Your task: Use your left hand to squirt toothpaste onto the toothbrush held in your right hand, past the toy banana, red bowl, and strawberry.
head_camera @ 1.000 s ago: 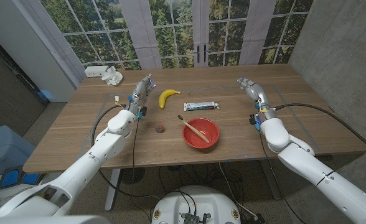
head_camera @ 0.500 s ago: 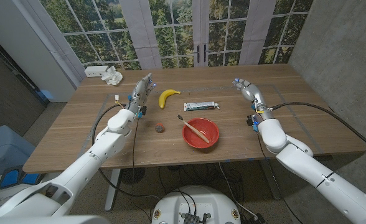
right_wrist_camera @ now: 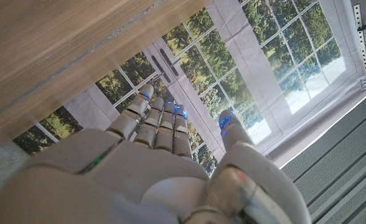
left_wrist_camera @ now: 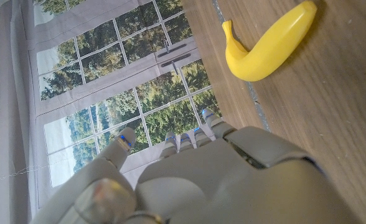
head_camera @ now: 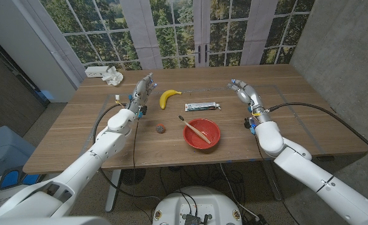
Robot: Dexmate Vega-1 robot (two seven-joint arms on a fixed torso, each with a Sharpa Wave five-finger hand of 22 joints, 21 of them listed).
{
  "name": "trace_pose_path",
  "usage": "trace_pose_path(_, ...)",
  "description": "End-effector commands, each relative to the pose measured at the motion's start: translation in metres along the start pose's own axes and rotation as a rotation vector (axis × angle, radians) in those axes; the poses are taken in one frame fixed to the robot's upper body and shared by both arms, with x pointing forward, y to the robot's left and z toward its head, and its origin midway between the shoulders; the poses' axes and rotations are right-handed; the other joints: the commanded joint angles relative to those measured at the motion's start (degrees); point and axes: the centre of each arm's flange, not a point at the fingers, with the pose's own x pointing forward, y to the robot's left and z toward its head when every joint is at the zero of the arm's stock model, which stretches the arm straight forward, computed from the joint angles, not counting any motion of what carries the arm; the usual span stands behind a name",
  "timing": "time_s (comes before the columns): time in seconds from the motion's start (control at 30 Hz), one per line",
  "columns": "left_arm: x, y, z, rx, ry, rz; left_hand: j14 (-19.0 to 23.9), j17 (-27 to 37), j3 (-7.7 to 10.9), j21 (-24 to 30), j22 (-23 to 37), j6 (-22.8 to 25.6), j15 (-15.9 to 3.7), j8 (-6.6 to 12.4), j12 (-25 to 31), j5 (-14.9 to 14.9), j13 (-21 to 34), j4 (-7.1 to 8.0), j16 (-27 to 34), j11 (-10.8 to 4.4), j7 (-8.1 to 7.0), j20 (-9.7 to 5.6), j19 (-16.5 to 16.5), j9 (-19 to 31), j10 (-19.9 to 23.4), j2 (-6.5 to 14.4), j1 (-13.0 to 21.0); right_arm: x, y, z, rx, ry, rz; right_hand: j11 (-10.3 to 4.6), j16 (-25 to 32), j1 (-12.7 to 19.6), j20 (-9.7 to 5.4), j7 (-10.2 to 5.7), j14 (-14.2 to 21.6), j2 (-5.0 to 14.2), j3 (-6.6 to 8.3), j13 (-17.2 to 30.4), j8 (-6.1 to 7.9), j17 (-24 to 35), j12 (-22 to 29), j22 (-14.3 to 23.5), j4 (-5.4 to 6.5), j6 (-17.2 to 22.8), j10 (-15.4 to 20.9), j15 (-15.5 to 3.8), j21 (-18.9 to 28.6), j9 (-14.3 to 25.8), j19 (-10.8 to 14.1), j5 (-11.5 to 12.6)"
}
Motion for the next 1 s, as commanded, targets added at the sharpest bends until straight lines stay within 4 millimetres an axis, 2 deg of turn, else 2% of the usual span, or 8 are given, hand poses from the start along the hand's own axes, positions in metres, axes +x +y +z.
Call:
trace_pose_path(0.03, 0.002, -0.001, 0.0, 0.002, -0.003, -0.016, 0.2, 0.1, 0.07, 0.1, 0.2, 0.2, -1.14, -0.09, 0.2, -0.3, 0.3, -0.43, -0.2, 0.11, 0.06, 0.05, 0.5, 0.3, 0.4, 2.5, -0.6, -0.01, 0.009, 0.013, -0.087, -0.018, -0.015, -0.16, 0.5, 1.0, 0.16, -0.21, 0.9, 0.3, 0.21, 0.3, 0.46, 0.3, 0.5, 0.1, -0.54, 0.6, 0.6, -0.2, 0.2, 0.3, 1.0, 0.3)
trace_pose_path(0.53, 0.0, -0.003, 0.001, -0.001, -0.011, -0.023, 0.2, 0.1, 0.11, 0.1, 0.2, 0.2, -1.13, -0.11, 0.1, -0.3, 0.3, -0.53, -0.2, 0.1, 0.02, 0.15, 0.6, 0.3, 0.4, 2.6, -0.8, -0.019, 0.017, 0.023, -0.104, -0.04, 0.03, -0.4, 1.3, 2.1, 0.8, -0.43, 2.3, -0.01, 0.15, 0.4, 0.73, 0.8, 0.9, 0.2, -0.95, 1.6, 1.9, -0.27, 0.4, 0.3, 1.8, 0.6)
trace_pose_path(1.0, 0.0, -0.004, 0.0, -0.009, -0.025, -0.039, 0.3, 0.1, 0.12, 0.1, 0.2, 0.2, -1.1, -0.11, 0.1, -0.4, 0.3, -0.64, -0.2, 0.05, 0.02, 0.17, 0.6, 0.3, 0.5, 2.6, -0.9, -0.031, 0.024, 0.032, -0.134, -0.026, 0.07, -0.63, 1.7, 2.6, 0.74, -0.84, 2.5, -0.15, -0.09, 0.7, 0.88, 1.3, 1.1, 0.3, -0.91, 2.4, 2.6, -0.39, 0.5, 0.4, 2.1, 0.7)
